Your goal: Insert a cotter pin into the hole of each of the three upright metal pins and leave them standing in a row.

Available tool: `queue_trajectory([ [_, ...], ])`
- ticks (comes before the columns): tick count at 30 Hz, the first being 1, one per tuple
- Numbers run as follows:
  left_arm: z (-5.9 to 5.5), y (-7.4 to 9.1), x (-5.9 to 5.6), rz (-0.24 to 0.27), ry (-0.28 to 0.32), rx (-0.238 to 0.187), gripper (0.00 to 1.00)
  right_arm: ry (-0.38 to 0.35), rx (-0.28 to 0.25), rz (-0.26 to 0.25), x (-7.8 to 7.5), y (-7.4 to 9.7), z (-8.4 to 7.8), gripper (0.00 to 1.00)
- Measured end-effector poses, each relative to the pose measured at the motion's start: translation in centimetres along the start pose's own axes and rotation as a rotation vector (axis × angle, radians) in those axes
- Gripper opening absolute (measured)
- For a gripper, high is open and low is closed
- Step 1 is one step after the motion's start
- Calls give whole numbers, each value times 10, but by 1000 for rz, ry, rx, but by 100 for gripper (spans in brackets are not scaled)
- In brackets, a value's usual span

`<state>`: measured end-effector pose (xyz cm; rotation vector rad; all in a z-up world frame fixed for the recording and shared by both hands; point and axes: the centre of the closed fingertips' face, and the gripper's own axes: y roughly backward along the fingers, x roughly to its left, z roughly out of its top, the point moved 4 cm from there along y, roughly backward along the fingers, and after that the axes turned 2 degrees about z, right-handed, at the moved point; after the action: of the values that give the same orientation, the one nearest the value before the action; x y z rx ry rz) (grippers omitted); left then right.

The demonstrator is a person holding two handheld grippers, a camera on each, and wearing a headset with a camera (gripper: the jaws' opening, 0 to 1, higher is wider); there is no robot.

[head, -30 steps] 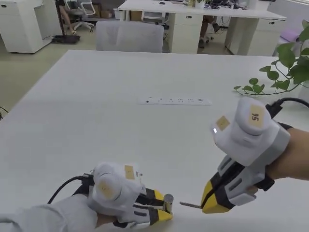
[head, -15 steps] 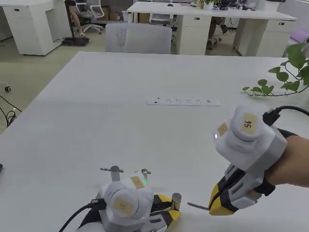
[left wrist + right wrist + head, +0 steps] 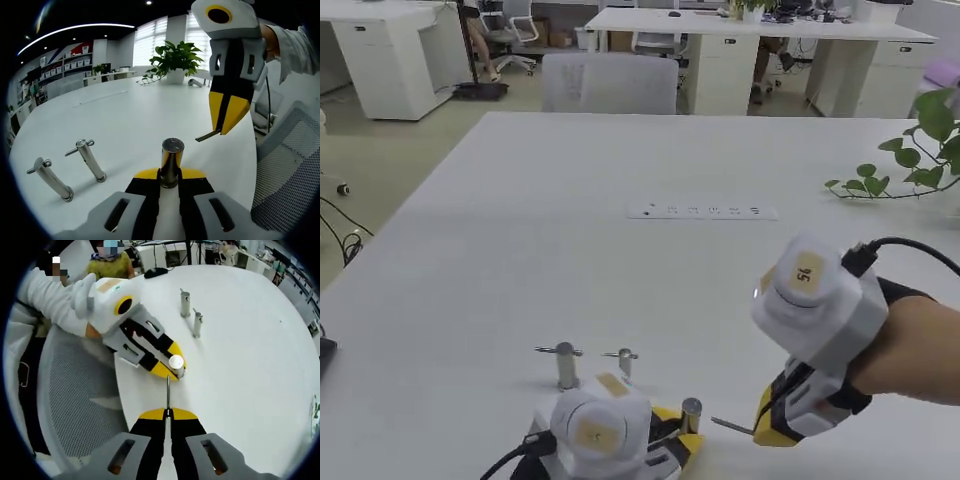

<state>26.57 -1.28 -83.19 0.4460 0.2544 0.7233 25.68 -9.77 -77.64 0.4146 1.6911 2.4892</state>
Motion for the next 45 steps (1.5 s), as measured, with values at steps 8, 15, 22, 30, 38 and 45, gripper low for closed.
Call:
queue_trajectory([
  [8, -1, 0, 0, 38, 39, 1, 12, -29, 26, -22, -5, -8, 0, 3],
  [15, -1, 0, 0, 45, 45, 0, 12, -41, 28, -19, -5, -9, 0, 3],
  [22, -2, 0, 0, 50, 46, 0, 12, -48, 29, -16, -4, -10, 4, 3],
  [30, -2, 0, -1, 50, 50, 0, 12, -56, 36, -13, -5, -10, 5, 3],
  [38, -2, -1, -1, 52, 48, 0, 12, -80, 39, -3, -4, -9, 7, 3],
  [45, -2, -1, -1, 52, 46, 0, 12, -105, 39, 7, -5, -9, 10, 3],
])
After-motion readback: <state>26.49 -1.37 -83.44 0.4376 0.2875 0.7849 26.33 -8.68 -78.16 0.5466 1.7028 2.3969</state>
